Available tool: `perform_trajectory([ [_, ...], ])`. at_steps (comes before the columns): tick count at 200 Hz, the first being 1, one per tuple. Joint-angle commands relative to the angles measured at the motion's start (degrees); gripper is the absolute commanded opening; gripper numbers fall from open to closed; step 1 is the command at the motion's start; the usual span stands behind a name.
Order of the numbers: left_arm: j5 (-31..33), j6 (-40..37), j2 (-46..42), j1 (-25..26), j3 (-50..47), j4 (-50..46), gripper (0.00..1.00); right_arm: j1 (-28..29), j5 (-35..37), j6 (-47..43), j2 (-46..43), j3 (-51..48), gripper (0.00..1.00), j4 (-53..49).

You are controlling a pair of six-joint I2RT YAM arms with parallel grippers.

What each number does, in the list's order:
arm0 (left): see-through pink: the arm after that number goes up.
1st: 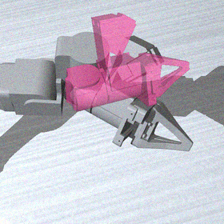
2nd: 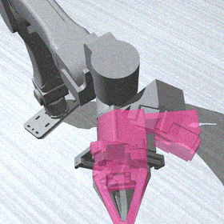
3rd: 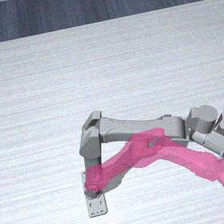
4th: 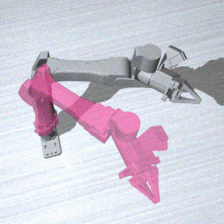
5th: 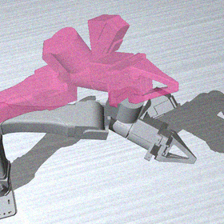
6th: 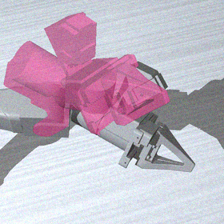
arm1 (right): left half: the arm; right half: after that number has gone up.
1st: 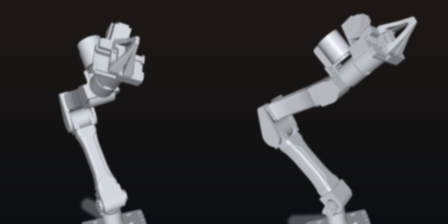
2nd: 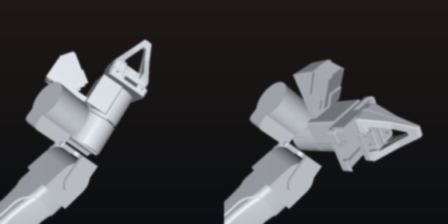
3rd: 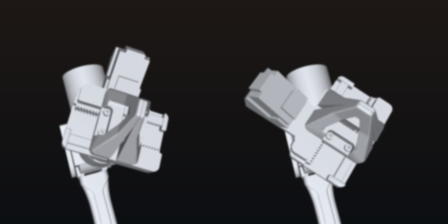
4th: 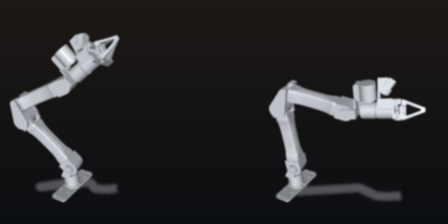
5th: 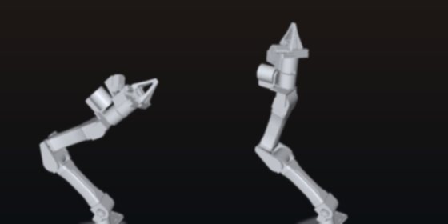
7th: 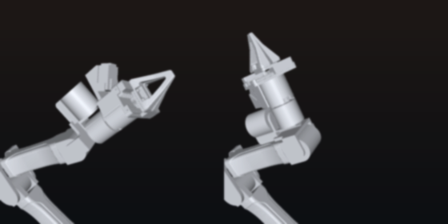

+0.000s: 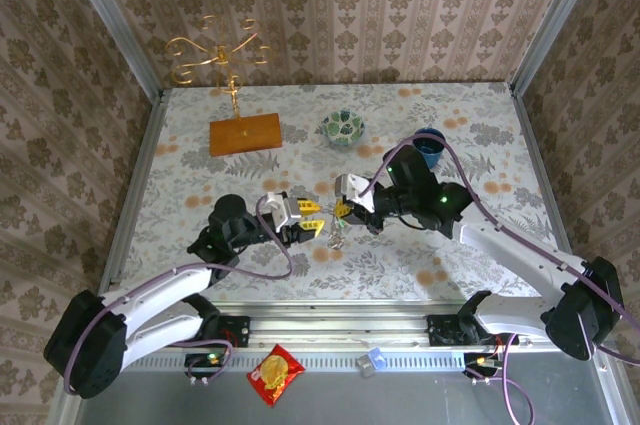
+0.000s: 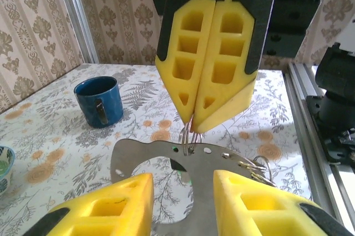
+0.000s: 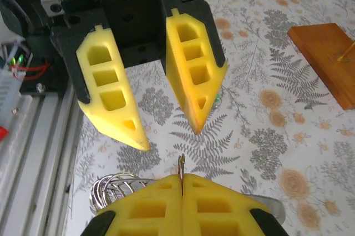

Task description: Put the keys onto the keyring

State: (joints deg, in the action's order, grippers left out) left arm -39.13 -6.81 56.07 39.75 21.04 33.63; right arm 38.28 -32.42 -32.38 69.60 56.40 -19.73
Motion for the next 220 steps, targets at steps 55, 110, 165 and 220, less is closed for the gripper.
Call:
perform_trajectory([
  [55,-2.07,-5.14,2.37,0.40,5.19,-9.15,0.27,4.94,6.98,-10.56,5.90,11.95,0.00,-16.54],
  [110,-3.11,-5.36,2.56,0.43,5.59,-9.36,0.23,7.10,9.70,-12.43,8.22,14.73,0.00,-18.66],
  [165,-3.76,-5.22,2.81,0.51,5.51,-9.63,0.24,7.59,13.82,-12.54,8.69,15.49,0.00,-18.53],
  [220,-3.77,-5.17,3.10,0.73,5.31,-9.37,0.25,7.70,12.66,-11.88,8.12,14.62,0.00,-17.51],
])
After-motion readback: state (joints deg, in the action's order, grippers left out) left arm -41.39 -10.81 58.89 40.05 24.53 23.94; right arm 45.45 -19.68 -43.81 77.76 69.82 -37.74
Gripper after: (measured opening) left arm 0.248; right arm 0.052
